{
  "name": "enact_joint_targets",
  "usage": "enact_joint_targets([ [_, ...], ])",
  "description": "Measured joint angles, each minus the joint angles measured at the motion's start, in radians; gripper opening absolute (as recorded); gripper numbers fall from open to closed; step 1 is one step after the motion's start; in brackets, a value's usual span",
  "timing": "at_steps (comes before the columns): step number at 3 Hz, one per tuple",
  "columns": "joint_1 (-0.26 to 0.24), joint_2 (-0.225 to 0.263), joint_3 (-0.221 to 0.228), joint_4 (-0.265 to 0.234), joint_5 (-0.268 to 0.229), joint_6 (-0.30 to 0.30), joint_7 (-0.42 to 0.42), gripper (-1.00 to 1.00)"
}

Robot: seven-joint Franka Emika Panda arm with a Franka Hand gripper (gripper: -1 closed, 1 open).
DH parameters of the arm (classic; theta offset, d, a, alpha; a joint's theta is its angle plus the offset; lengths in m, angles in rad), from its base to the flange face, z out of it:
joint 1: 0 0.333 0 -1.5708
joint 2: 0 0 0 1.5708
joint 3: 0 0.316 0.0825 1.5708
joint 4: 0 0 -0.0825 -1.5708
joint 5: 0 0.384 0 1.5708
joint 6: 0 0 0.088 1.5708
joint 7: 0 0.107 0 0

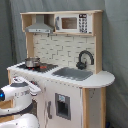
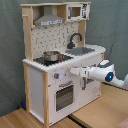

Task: Play with the kitchen

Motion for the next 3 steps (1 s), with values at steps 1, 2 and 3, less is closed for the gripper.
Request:
enact_joint_targets([
  [1,0.0,0.0,0.0,0.0,0.001,0.0,0.121,-1.0],
  [2,0.0,0.0,0.0,-0.001,0.003,0.004,0.235,-1.0],
  [3,0.0,0.0,0.0,-0.002,0.004,0.008,0.335,-1.0],
])
